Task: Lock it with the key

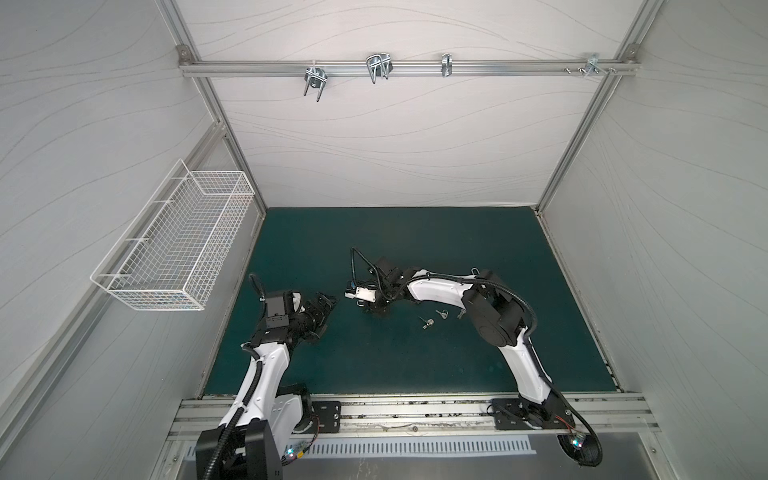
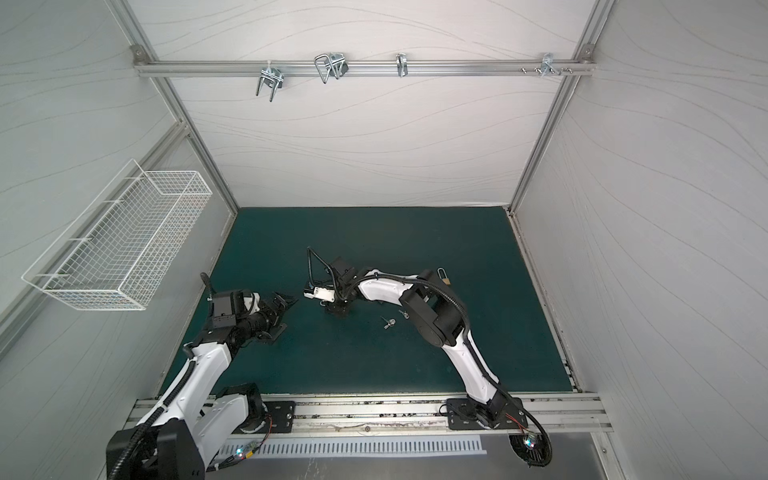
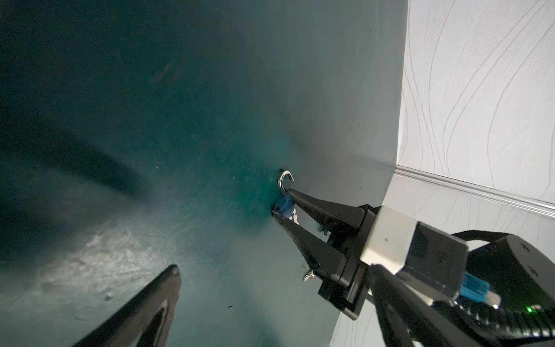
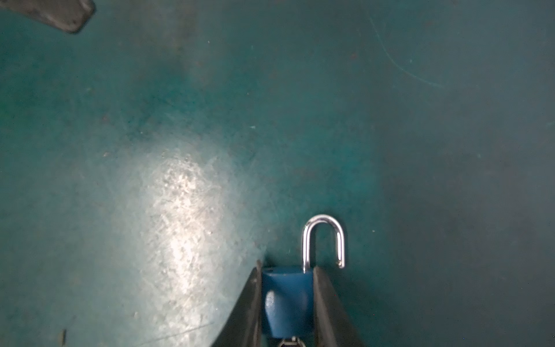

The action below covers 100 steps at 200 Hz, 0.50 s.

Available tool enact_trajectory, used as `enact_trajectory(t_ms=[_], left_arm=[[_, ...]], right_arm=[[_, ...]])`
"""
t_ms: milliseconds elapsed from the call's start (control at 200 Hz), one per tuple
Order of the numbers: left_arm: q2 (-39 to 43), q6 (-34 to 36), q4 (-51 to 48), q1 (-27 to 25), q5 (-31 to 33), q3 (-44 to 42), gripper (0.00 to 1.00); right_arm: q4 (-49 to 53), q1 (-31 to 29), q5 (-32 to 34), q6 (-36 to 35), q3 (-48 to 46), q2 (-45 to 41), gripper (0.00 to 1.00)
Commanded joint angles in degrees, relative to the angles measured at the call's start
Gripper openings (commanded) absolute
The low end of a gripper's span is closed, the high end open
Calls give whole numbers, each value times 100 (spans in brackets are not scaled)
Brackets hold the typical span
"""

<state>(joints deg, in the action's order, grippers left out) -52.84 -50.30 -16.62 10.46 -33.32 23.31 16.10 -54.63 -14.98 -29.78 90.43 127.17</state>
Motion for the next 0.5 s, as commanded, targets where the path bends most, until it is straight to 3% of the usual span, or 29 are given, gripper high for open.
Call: enact_trajectory(t_ms=[0, 250, 370, 495], left_arm=[[49, 272, -83, 24, 105, 260, 99], [61, 360, -157, 26, 4, 274, 99], [-65, 726, -207, 26, -263, 392, 97], [-183, 811, -219, 3, -367, 480, 94]], right_arm=[[482, -70, 98, -86, -278, 15, 21], [337, -56, -42, 199, -404, -339, 8], [153, -39, -112, 482, -643, -796, 0], [-236, 46, -313, 928, -1214, -1483, 0]])
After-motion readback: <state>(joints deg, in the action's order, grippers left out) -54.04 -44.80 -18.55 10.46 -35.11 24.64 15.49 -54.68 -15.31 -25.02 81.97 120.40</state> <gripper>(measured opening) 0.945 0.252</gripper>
